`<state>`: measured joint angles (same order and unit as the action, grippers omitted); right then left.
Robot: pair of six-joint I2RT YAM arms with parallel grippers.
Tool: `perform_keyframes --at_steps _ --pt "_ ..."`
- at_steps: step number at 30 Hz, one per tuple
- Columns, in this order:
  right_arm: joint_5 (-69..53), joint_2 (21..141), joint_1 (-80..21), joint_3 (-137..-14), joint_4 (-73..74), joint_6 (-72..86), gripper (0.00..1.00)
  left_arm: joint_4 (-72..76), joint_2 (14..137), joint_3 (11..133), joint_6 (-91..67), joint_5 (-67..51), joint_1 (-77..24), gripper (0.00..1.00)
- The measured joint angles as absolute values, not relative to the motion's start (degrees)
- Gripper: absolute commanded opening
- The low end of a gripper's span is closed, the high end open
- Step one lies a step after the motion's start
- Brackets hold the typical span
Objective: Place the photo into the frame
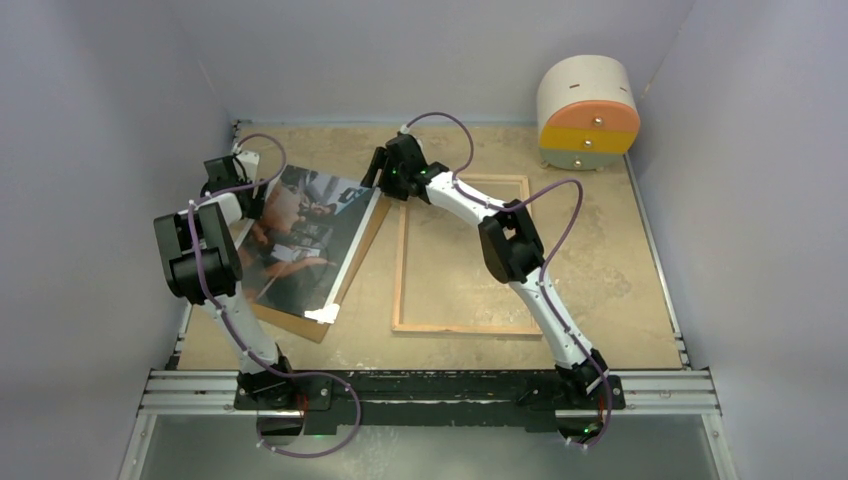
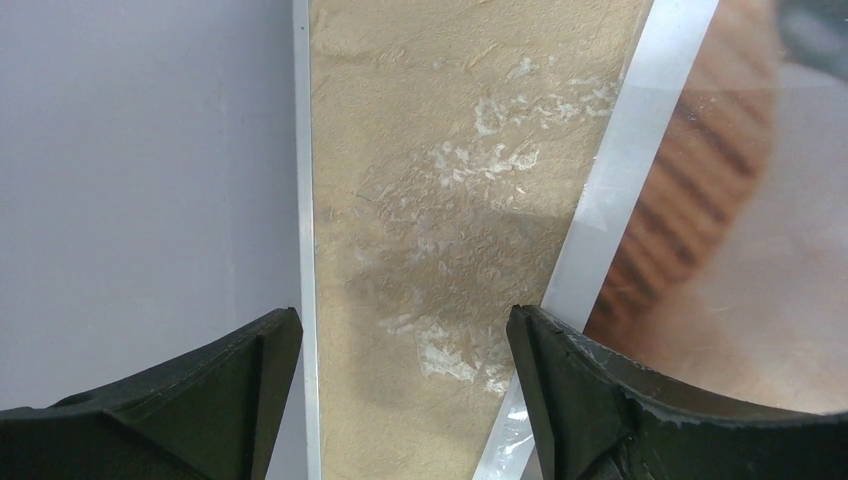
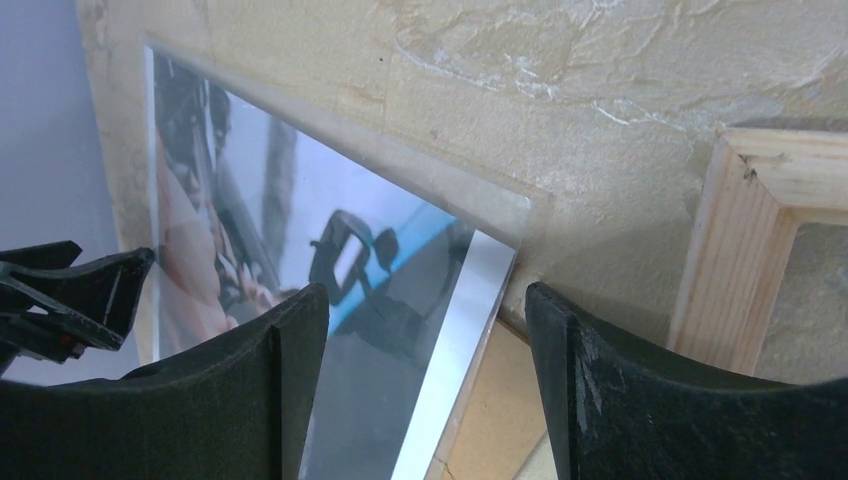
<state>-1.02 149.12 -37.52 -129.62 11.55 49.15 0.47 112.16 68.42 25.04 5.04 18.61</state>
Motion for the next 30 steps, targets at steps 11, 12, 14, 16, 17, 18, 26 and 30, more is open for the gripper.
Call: perform_keyframes --at_steps 11,12,14,16,17,18,26,30 --pt "-3.9 150.7 -36.6 -129.3 4.7 51.8 0.72 1.8 111.9 67.4 26.8 4.5 18.3 0.81" --pt "-4.4 150.7 -36.5 -128.7 3.6 52.2 0.72 2.1 111.8 67.2 26.9 4.5 18.2 0.81" --pt "-5.5 150.7 -36.2 -127.3 0.7 53.0 0.71 2.3 111.7 67.0 27.3 4.6 18.0 0.81" --pt "-6.6 150.7 -35.9 -125.8 -2.6 53.8 0.70 2.5 111.6 66.8 27.7 4.7 17.8 0.81" --pt "-7.2 150.6 -35.7 -125.1 -4.1 54.2 0.69 2.6 111.5 66.7 27.7 4.7 17.7 0.81" --pt "-7.6 150.5 -35.7 -124.2 -5.4 54.6 0.69 2.6 111.5 66.6 27.7 4.7 17.6 0.81" --pt "-11.6 147.7 -36.1 -118.6 -9.6 57.3 0.68 3.2 111.0 65.7 28.1 4.6 16.9 0.80" --pt "-11.3 143.0 -36.6 -114.0 -8.9 57.6 0.69 3.8 110.7 65.0 28.1 4.5 16.8 0.80"
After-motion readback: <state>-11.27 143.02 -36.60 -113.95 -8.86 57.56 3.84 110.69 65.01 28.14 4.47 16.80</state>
